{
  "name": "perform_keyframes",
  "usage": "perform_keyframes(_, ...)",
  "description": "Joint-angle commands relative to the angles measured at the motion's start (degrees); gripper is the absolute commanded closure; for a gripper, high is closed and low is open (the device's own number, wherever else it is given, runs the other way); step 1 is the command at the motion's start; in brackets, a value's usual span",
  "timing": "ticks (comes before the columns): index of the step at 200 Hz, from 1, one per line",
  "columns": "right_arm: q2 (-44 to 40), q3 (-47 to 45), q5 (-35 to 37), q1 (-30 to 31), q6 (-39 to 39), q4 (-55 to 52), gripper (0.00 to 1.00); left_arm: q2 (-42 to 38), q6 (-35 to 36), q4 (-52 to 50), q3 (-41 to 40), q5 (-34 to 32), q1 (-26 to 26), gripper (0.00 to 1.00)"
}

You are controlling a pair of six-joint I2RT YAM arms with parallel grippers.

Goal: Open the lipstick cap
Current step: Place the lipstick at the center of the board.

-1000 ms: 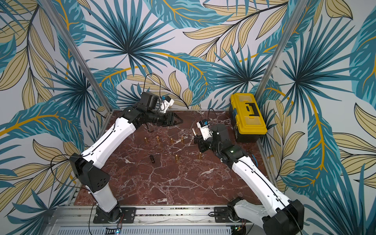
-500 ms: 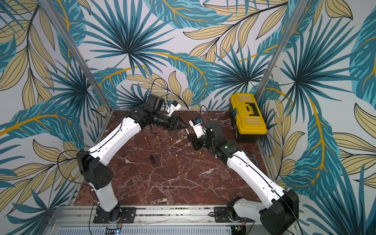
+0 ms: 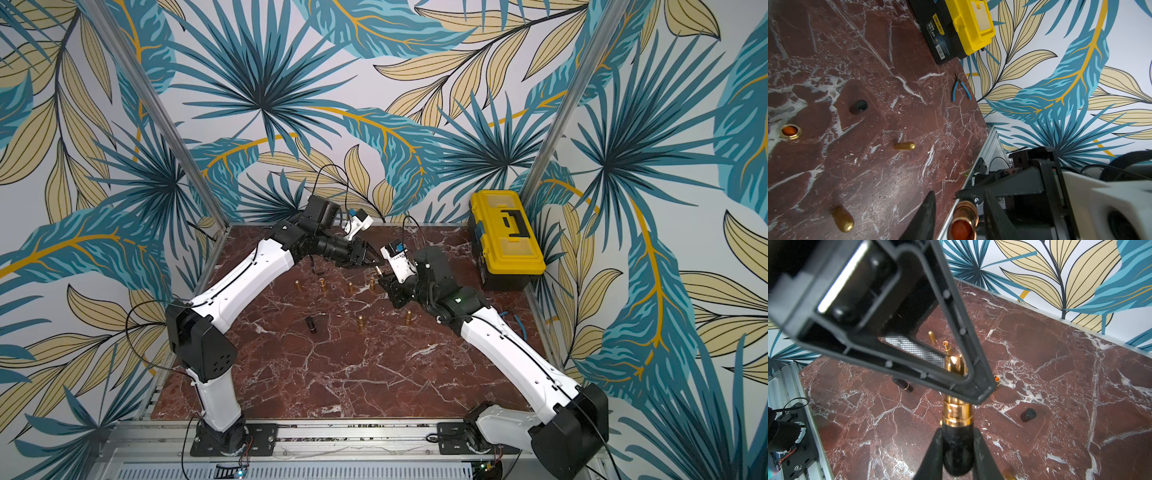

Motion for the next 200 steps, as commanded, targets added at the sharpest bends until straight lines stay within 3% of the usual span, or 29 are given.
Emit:
perform_keyframes(1, 0.7, 1.1, 0.9, 0.3, -0.7, -0.2, 0.82, -0.1, 0.9, 0.1, 0.3, 1.0, -0.2, 0.63)
perform_keyframes(53, 0.9, 1.3, 1.2, 0.3, -0.5, -0.2, 0.83, -1.1, 1.3, 0.1, -0.8, 0.3, -0.2, 0.78)
perform_keyframes(102, 1.1, 1.8, 2.1, 0.3, -0.7, -0.9, 0.79, -0.7, 1.4, 0.1, -0.7, 0.9, -0.2, 0.84)
perform_keyframes(142, 0.9, 1.6, 3.2, 0.3, -0.6, -0.9, 0.69, -1.0, 1.4, 0.1, -0.5, 1.1, -0.2, 0.89)
perform_keyframes(164, 0.9, 1.6, 3.7, 0.3, -0.4, -0.9, 0.55, -1.2, 1.3, 0.1, -0.4, 0.4, -0.2, 0.89)
perform_keyframes(200, -1.2, 0.7, 6.6, 0.4, -0.6, -2.1, 0.51, -0.6, 1.3, 0.1, 2.0, -2.3, 0.0, 0.89)
